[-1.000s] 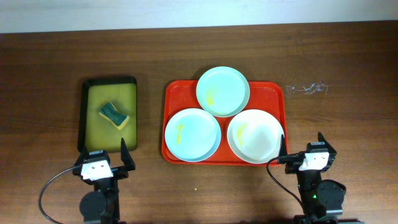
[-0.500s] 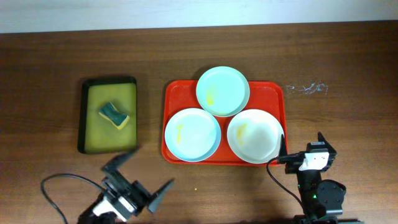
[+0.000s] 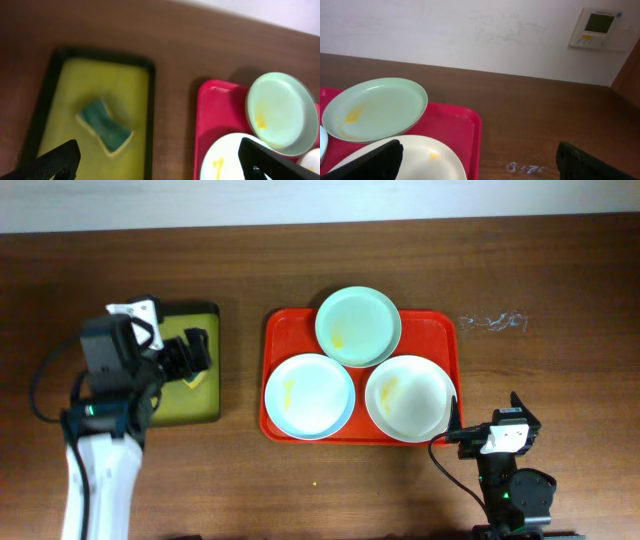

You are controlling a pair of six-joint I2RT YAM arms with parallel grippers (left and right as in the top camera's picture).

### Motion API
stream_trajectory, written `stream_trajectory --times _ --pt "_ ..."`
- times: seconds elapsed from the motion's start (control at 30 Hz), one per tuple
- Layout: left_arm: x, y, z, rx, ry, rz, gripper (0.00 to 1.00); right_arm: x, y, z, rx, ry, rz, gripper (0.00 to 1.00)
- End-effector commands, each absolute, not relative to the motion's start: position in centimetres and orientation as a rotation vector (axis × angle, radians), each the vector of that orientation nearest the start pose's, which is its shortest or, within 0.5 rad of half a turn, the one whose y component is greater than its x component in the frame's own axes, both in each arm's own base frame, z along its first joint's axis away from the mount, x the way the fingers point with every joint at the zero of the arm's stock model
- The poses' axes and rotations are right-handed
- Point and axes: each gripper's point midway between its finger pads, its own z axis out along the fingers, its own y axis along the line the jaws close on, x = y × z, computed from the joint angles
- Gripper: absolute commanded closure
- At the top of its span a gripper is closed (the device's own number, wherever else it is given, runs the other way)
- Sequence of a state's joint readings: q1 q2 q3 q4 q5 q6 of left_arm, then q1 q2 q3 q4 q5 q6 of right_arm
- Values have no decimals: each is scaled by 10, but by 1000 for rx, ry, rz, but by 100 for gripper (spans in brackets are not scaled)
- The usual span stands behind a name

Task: Clean dirty plates on tray and stack at the side
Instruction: 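Reach the left gripper to the black tray and grasp the sponge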

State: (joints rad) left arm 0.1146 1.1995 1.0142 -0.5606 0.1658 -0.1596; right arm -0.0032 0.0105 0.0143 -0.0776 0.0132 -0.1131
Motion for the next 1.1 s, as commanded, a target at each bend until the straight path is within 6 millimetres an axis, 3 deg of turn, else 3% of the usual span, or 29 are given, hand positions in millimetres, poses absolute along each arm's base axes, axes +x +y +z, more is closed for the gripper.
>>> stream_trajectory --times 0.0,0.1,0.2,0.27,0.33,0.43,0.5,0.6,0.67,0.7,0.73,0.8,0.83,0.87,0.9,0.93,1.0,1.03,1.07 --pt "383 41 152 -460 2427 -286 1 246 -4 155 -83 1652 -107 1" --pt "393 43 93 -568 2541 -320 1 246 -4 155 -83 1652 -107 2" --pt "395 58 62 -860 2532 -266 1 246 -4 155 -83 1652 -107 1" --pt "395 64 61 -875 2557 -210 1 246 -4 155 -83 1652 -107 1" --pt "393 78 78 -879 2577 -23 1 246 -4 155 -83 1652 -107 1" --pt "407 62 88 -814 2556 -64 1 246 -4 155 -83 1652 -107 1" --pt "412 60 76 -827 2562 -67 1 246 -4 155 -83 1652 -107 1" --pt "421 62 36 -840 2604 -54 2 246 -4 155 -83 1652 -107 1" --pt "420 61 11 -852 2649 -49 13 246 -4 155 -83 1652 -107 1" --pt "418 58 2 -856 2674 -61 34 246 -4 155 -83 1652 -107 1" --pt "416 56 -3 -859 2690 -73 43 246 -4 155 -83 1652 -107 1" --pt "407 54 -6 -870 2729 -66 46 246 -4 155 -83 1652 -107 1" --pt "394 53 -9 -886 2777 -53 42 246 -4 155 -83 1652 -107 1" --pt "393 53 -10 -888 2784 -51 49 246 -4 155 -83 1652 -107 1" --pt "392 53 -10 -889 2789 -51 69 246 -4 155 -83 1652 -107 1" --pt "389 52 -11 -892 2798 -48 78 246 -4 155 -83 1652 -107 1" --pt "385 52 -11 -897 2814 -44 84 246 -4 155 -83 1652 -107 1" --pt "385 52 -11 -896 2814 -44 99 246 -4 155 -83 1652 -107 1" --pt "386 52 -11 -896 2812 -45 86 246 -4 155 -83 1652 -107 1"
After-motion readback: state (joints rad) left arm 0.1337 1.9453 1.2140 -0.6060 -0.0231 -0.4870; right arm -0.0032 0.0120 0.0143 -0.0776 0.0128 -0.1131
